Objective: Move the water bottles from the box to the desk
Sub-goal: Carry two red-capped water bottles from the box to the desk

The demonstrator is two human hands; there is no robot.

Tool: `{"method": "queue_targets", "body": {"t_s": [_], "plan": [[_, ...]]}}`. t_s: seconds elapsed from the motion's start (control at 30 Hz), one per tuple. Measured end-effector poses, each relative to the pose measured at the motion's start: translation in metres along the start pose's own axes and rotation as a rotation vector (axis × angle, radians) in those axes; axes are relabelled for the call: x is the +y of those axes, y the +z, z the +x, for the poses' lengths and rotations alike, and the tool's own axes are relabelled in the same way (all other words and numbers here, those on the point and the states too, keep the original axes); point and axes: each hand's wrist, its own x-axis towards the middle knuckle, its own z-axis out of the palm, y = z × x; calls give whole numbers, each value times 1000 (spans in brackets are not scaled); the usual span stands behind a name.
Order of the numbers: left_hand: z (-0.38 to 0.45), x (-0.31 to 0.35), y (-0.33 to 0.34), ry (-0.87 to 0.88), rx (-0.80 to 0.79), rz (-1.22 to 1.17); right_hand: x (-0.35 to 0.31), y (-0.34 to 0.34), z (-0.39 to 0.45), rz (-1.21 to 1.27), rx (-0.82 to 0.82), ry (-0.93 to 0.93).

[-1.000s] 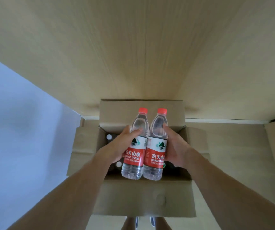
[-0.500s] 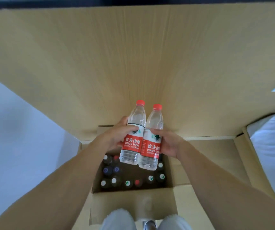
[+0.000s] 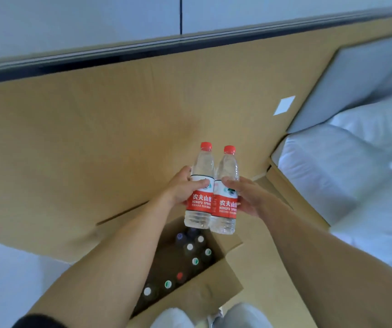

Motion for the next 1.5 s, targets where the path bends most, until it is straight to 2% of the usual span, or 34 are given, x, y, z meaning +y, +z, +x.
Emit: {"method": "queue_targets", "body": {"t_s": [0.37,0.5,0.67,0.87,1.1,1.5], "plan": [[-9,46,158,17,-453,11,55,-131,-110,245,347,-92],[-27,53,232,10,-631,82,90,-178,-165,355,480,-101],[-62,54,337,32,-762,211,146,-238,-239,468,642,-106],[-128,39,475,64,-883,366,224,-307,-346,585,810,-93],[-229,12,631,19,-1068,453,316,-375,-478,716,971,-68],[-397,-35,828,90,-1482,690,440,-413,-664,1025,1320,-82]]}}
